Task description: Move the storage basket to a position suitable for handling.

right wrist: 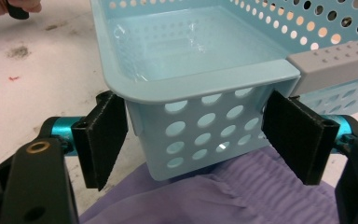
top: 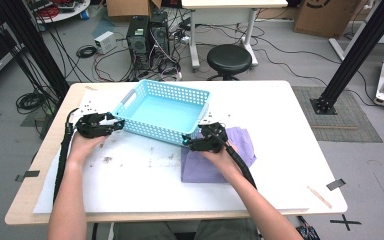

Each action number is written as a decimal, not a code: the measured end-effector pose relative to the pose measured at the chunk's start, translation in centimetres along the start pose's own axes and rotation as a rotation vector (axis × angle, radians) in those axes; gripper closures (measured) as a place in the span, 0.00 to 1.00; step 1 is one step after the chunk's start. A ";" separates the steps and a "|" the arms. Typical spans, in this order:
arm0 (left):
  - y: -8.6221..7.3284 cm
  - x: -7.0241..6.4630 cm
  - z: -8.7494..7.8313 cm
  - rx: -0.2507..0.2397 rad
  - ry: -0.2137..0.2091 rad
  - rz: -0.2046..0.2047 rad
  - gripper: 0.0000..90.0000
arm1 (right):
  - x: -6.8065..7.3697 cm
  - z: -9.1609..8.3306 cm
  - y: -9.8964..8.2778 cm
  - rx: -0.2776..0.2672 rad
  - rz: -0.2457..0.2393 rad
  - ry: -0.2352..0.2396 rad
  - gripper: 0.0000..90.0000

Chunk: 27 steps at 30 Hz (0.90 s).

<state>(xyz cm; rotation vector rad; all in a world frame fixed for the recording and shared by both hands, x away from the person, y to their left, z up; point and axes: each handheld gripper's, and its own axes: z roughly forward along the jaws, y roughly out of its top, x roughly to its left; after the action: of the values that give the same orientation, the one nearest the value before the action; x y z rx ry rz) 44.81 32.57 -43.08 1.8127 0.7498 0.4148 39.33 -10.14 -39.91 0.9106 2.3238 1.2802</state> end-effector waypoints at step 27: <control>3.3 -5.2 5.5 0.044 -0.013 0.005 0.49 | -7.5 -4.5 0.8 0.009 0.059 -0.006 0.24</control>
<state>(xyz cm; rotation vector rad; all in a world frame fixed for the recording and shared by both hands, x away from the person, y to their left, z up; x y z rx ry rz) 45.22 24.43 -41.56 1.8574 0.7510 0.3920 42.68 -17.73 -36.91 0.9912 2.3154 1.2894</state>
